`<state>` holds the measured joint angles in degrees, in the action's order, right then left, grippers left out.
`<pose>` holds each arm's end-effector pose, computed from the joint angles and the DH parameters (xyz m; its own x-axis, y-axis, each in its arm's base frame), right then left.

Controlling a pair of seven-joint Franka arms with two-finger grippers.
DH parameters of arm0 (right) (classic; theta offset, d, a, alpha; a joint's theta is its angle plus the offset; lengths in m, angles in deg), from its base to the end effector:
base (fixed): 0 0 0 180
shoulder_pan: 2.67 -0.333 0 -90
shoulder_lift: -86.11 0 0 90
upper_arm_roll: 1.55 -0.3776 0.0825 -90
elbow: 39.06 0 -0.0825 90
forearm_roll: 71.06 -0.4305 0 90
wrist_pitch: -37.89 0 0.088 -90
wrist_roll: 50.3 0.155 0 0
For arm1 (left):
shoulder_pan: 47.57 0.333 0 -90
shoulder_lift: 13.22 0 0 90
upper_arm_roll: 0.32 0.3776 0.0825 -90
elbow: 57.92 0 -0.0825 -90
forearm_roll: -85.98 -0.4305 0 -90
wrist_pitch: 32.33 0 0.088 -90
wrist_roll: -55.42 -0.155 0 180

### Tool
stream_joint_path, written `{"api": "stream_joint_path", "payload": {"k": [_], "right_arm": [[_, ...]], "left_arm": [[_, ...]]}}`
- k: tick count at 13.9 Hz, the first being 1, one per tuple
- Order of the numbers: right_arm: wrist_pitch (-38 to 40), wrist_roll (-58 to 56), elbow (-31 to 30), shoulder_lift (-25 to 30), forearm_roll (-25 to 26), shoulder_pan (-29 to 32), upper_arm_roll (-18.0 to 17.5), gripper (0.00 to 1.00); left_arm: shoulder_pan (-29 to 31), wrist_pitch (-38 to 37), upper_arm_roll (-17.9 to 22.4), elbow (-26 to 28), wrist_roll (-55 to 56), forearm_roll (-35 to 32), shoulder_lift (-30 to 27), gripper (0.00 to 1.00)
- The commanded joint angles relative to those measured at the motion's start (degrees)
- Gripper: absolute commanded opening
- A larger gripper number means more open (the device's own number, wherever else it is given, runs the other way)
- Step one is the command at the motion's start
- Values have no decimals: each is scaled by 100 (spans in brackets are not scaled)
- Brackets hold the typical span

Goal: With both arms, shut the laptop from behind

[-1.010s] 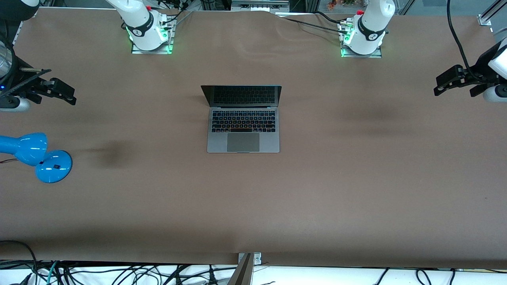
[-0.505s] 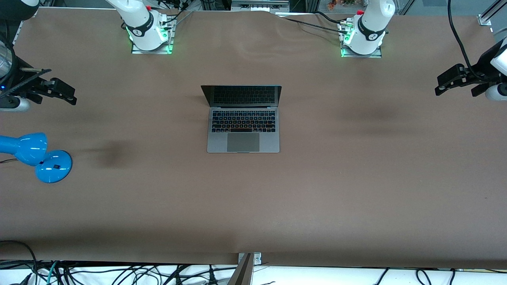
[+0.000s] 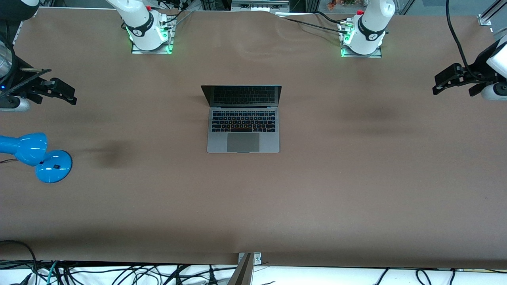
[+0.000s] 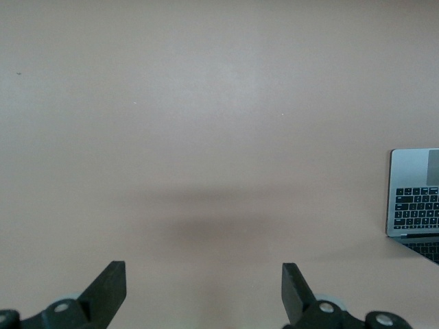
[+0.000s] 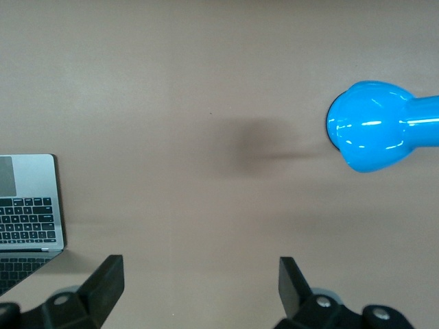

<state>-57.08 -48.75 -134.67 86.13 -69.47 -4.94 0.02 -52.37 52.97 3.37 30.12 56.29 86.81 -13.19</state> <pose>0.6052 0.0033 0.5949 0.9999 -0.0124 -0.0101 -0.0121 -0.9995 0.0279 0.5904 -0.0138 0.6485 0.9988 -0.0054 -0.0485 -0.0047 -0.9999 0.0137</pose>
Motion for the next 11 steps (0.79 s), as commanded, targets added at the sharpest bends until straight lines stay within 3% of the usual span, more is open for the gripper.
{"api": "stream_joint_path", "payload": {"k": [1,11], "right_arm": [[13,-76,-19,59,-97,16,-8,100],[13,-85,-19,50,-97,16,-8,100]], "left_arm": [[-48,-154,-114,-94,-8,198,67,100],[-48,-145,-1142,-42,818,348,76,100]]}}
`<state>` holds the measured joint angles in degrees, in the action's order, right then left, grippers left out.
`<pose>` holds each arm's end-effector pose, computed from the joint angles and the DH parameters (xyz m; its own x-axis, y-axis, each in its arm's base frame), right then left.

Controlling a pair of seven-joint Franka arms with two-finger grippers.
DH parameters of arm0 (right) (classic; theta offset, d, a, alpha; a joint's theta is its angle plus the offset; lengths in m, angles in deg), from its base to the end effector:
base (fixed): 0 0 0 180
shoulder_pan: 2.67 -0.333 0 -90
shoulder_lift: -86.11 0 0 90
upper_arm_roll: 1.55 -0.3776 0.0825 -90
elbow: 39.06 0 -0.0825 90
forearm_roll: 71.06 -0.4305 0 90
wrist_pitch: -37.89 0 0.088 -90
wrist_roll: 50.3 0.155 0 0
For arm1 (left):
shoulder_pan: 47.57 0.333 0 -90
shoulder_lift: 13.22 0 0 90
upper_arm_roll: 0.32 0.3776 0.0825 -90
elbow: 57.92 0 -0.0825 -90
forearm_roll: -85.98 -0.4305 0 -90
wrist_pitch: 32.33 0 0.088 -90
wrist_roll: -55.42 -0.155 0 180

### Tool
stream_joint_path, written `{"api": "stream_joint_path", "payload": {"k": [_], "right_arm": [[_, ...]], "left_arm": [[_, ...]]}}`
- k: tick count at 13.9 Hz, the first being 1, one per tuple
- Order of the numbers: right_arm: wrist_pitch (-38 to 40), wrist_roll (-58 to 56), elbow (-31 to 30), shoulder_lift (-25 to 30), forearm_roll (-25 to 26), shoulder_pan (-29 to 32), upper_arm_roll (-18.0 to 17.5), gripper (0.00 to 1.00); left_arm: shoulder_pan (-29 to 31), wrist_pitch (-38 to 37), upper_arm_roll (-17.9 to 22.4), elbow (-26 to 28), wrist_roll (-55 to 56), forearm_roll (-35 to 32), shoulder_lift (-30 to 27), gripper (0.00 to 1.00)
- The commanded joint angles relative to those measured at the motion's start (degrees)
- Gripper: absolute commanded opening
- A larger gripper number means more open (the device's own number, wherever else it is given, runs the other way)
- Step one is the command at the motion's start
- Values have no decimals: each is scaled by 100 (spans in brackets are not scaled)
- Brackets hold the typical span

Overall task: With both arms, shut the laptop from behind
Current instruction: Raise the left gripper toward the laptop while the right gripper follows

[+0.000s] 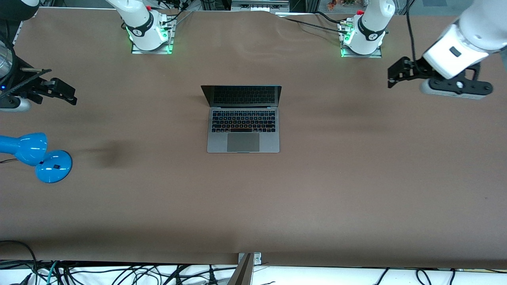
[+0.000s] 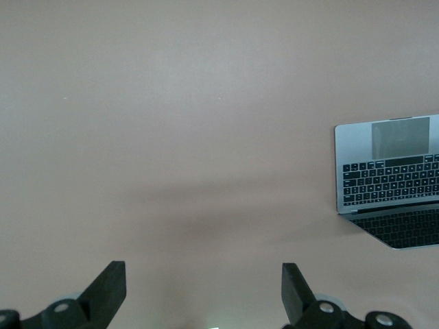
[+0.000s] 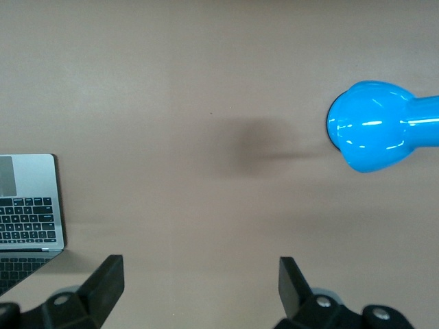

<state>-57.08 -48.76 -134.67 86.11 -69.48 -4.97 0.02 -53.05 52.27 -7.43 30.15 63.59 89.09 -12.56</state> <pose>0.6053 0.0037 0.5947 0.9999 -0.0117 -0.0105 -0.0114 -0.9995 0.0277 0.5759 -0.1372 0.6410 0.9935 -0.0818 -0.0790 -0.0784 -0.9959 0.0449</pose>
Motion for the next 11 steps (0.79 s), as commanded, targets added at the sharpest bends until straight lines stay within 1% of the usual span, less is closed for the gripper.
{"api": "stream_joint_path", "payload": {"k": [1,4,6,7,11], "right_arm": [[22,-84,-28,61,-104,19,-8,100],[83,-84,-19,53,-104,19,-16,100],[127,-93,-19,53,-104,19,-17,100],[136,-93,-28,53,-104,19,-17,100],[145,-93,-28,53,-104,19,-25,100]], "left_arm": [[12,-75,-89,-44,96,137,13,100],[12,-32,-308,35,438,243,13,100],[38,48,-309,105,474,514,22,100],[30,91,-326,175,492,515,4,100],[29,100,-651,316,808,542,-48,100]]}}
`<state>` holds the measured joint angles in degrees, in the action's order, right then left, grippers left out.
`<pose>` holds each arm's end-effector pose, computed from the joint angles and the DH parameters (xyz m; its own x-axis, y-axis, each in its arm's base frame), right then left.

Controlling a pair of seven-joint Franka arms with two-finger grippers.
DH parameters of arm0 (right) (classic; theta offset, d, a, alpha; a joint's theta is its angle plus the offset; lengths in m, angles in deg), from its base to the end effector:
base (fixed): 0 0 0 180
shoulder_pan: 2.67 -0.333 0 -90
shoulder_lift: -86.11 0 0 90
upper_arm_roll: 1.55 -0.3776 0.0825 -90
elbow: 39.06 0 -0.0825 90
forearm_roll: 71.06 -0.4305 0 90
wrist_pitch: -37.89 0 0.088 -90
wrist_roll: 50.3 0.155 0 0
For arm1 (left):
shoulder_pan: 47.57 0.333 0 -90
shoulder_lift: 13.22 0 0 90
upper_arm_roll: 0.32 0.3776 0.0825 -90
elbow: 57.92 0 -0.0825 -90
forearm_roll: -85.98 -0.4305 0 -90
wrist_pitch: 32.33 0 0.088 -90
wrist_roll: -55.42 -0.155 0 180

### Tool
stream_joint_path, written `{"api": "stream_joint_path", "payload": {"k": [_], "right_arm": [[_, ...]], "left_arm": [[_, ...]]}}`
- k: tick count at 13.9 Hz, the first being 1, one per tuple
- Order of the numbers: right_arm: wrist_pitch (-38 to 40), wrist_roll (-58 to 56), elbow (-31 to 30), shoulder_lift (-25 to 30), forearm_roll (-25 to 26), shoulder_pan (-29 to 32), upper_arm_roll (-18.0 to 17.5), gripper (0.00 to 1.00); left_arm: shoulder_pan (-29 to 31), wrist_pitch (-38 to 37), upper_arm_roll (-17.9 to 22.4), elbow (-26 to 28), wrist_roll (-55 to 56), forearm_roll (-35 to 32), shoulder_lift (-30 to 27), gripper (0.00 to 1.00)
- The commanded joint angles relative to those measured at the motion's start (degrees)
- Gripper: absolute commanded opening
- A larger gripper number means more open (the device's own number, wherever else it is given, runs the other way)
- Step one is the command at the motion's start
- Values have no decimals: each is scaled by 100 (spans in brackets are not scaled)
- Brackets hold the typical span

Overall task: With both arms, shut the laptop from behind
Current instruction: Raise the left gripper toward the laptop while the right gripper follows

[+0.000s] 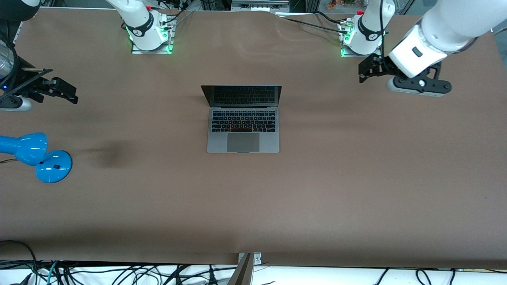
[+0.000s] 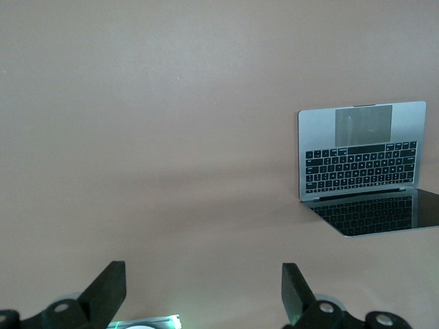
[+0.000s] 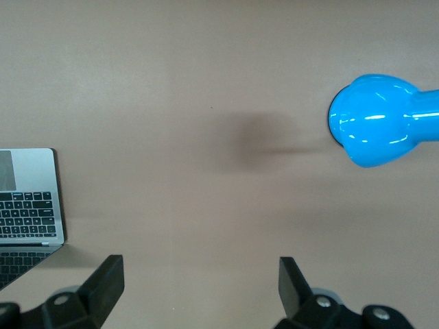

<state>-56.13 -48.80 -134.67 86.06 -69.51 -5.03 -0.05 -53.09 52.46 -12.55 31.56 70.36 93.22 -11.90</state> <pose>0.6029 0.0050 0.5928 0.9996 -0.0093 -0.0279 -0.0085 -0.9996 0.0277 0.5599 -0.1992 0.6234 0.9892 -0.0603 -0.1336 -0.0472 -0.9939 0.0998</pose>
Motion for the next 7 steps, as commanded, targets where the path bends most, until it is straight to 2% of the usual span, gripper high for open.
{"api": "stream_joint_path", "payload": {"k": [1,7], "right_arm": [[50,-88,-28,57,-102,25,-27,100],[155,-123,-28,40,-102,-10,-53,100]], "left_arm": [[33,81,-174,193,131,129,-140,100],[33,195,-305,518,184,138,-351,100]]}}
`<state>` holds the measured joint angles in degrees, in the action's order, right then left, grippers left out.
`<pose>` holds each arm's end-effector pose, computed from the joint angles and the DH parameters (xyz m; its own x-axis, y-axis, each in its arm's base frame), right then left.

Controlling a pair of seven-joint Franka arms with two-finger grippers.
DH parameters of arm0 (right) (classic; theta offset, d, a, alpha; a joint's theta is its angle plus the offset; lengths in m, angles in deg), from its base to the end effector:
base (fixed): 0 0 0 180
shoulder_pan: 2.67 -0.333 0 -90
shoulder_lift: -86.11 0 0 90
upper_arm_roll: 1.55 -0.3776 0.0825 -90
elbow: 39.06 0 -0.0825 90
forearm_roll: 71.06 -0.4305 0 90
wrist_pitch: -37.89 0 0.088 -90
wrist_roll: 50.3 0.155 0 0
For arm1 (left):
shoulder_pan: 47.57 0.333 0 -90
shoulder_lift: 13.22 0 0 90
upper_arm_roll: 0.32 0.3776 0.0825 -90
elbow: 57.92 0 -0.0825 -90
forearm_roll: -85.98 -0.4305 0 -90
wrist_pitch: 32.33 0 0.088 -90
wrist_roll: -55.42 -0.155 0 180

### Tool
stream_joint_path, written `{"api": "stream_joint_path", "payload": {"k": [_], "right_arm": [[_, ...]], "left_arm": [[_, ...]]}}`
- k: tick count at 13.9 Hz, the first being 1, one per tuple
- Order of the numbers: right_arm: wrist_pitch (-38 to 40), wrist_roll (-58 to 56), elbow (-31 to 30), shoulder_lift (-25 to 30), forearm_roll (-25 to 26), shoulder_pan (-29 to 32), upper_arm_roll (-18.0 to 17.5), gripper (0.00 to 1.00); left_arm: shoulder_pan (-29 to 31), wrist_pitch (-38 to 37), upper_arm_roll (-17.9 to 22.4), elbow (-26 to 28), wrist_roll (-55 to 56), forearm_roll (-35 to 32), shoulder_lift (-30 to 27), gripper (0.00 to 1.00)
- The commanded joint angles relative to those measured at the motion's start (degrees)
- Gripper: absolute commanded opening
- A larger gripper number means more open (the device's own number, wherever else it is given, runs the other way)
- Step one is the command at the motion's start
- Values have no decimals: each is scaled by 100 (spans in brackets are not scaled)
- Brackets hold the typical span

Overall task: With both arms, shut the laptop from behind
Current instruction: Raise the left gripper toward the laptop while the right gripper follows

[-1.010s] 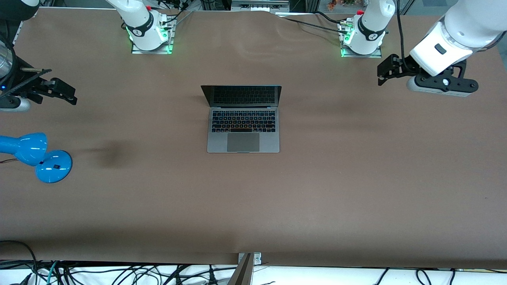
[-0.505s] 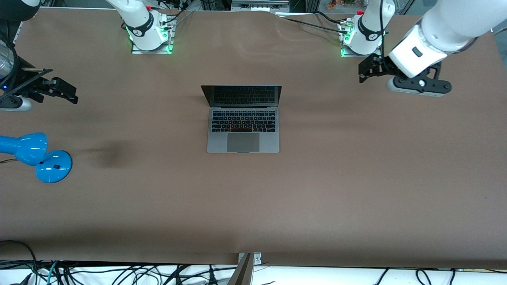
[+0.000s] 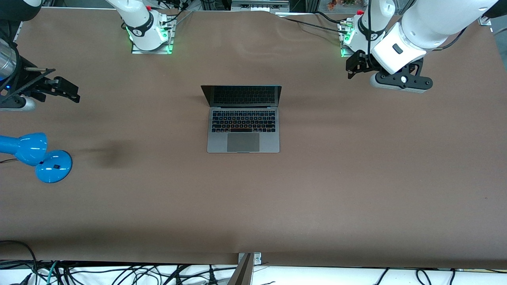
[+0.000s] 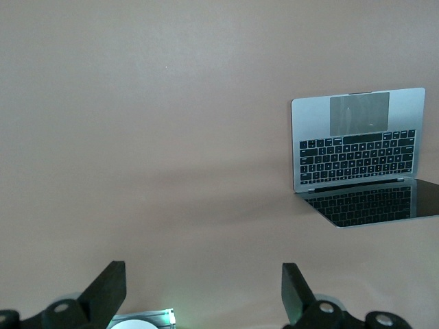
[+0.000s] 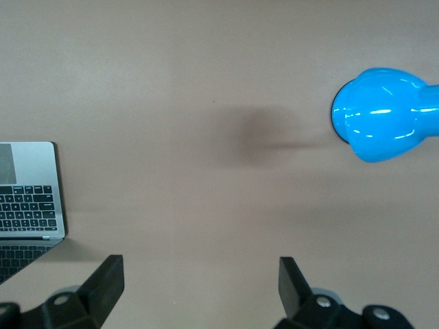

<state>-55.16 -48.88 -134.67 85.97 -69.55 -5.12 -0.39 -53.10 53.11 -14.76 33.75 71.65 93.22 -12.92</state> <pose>0.6006 0.0096 0.5904 0.9989 -0.0009 -0.0465 0.0004 -0.9996 0.0274 0.5452 -0.2194 0.6152 0.9868 -0.0740 -0.1440 -0.0613 -0.9940 0.0906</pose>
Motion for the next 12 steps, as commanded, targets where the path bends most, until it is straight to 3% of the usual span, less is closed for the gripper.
{"api": "stream_joint_path", "payload": {"k": [1,7,9,12], "right_arm": [[136,-159,-19,32,-98,-10,-72,100],[742,-318,-10,-82,-89,-273,-134,100],[1216,-257,-10,-161,-98,-474,-134,100],[1438,-230,-72,-223,-98,-966,-134,100]], "left_arm": [[34,140,-111,308,186,129,-267,100],[26,332,-735,685,932,138,-250,100],[25,596,-1147,948,1397,138,-215,100],[17,588,-1420,1011,1663,321,92,100]]}}
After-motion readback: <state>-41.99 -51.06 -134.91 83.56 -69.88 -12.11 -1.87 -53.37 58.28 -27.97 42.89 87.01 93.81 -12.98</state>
